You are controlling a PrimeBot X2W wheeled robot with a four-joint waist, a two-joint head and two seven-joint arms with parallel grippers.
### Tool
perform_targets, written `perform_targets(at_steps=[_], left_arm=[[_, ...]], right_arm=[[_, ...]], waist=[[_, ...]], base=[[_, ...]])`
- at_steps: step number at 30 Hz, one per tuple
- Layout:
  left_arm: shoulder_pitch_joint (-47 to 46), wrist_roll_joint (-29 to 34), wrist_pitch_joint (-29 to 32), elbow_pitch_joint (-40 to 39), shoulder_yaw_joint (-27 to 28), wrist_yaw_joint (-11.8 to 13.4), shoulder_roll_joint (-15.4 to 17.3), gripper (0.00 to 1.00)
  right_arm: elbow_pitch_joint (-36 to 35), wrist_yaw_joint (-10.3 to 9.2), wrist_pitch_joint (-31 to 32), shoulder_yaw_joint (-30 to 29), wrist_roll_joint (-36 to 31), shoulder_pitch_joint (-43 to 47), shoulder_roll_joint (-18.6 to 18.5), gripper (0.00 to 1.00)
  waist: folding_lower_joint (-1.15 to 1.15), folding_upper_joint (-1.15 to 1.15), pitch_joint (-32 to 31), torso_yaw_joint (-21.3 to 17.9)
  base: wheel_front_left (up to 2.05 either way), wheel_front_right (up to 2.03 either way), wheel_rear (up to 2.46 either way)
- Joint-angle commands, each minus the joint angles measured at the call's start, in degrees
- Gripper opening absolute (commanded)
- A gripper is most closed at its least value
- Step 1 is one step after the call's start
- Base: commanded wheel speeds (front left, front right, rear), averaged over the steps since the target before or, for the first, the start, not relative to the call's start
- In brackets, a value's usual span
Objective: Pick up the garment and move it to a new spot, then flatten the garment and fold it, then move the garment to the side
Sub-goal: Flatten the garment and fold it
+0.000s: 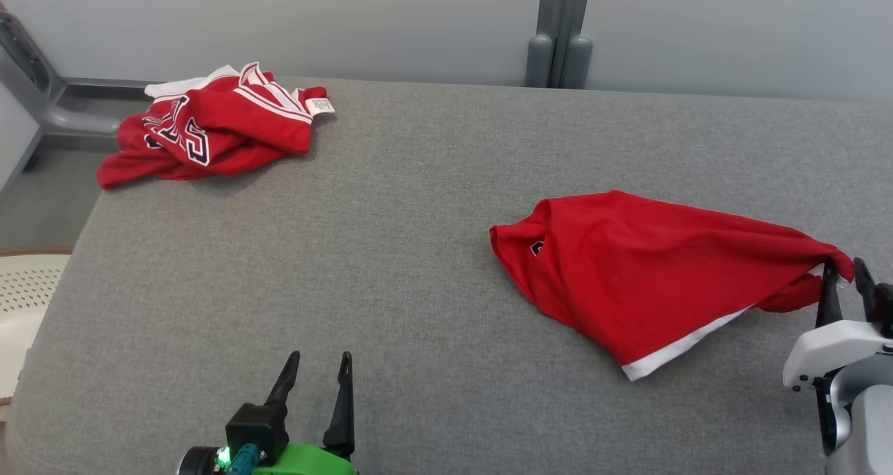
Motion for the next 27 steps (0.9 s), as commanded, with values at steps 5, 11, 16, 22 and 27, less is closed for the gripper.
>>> perform_targets(at_steps=[5, 11, 16, 22, 27], left_arm=[[0.2, 0.4, 0.0, 0.5, 0.2, -0.3, 0.0, 1.00], [1.1, 0.5, 0.0, 0.5, -0.1, -0.5, 0.0, 1.00], [1.4, 0.3, 0.0, 0.4, -0.4, -0.4, 0.0, 1.00], [1.0, 0.3, 0.0, 0.2, -0.9, -0.6, 0.0, 1.00], [0.2, 0.5, 0.0, 0.4, -1.0, -0.5, 0.0, 1.00]], right_arm=[[-1.6, -0.04, -0.2, -0.7, -1.9, 1.2, 1.1, 1.00], [-5.6, -0.04, -0.2, 1.7, -1.4, 5.1, 2.1, 1.00], [-9.0, -0.04, -0.2, 6.8, 0.1, 10.1, 3.0, 1.00], [-7.8, -0.04, -0.2, 16.7, 4.5, 15.2, 3.5, 1.00], [-3.3, -0.04, -0.2, 28.0, 9.2, 16.1, 3.4, 1.00]], waist=[[0.00, 0.00, -1.8, -1.2], [0.00, 0.00, -4.1, -3.3], [0.00, 0.00, -5.2, -4.7], [0.00, 0.00, -4.9, -4.4], [0.00, 0.00, -3.8, -2.3]], base=[[0.00, 0.00, 0.00], [0.00, 0.00, 0.00], [0.00, 0.00, 0.00], [0.00, 0.00, 0.00], [0.00, 0.00, 0.00]])
